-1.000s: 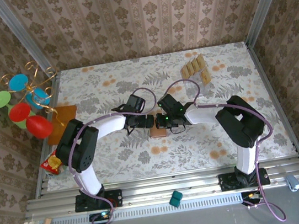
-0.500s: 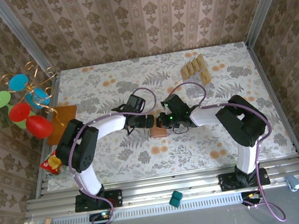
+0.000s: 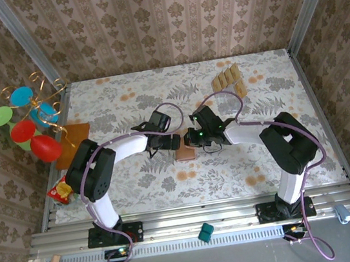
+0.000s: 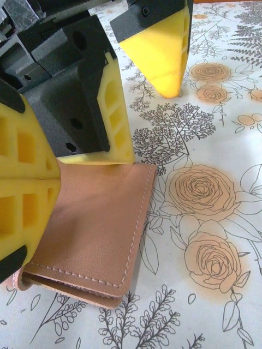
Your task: Put the credit cards into the card holder
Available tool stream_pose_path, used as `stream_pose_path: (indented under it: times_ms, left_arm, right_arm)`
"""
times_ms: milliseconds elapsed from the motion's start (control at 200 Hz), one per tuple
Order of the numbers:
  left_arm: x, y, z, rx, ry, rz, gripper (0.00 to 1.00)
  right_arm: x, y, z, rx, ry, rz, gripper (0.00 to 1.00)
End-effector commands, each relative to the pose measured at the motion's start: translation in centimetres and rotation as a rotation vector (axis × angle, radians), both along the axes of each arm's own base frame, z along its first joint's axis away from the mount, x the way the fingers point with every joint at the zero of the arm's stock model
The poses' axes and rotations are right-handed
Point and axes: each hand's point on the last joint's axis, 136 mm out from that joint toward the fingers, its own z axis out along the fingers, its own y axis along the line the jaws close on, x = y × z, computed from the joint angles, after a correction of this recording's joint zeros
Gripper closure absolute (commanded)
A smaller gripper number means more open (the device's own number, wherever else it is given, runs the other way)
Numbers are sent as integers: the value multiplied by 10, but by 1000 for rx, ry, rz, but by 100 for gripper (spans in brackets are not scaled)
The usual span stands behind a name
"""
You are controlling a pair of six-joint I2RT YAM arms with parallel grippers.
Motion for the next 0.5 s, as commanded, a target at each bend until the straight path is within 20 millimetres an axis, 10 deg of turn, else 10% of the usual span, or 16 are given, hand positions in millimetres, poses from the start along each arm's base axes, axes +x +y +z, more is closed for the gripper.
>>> stream_pose_path:
  times_ms: [0, 495]
  left_arm:
    - [-25, 0, -38, 43, 107, -39, 5]
    - [-25, 0, -39, 42, 107, -40, 5]
  right_arm:
    - [3, -6, 0, -37, -3, -6, 100]
    - [6, -10, -24, -85, 20, -13, 100]
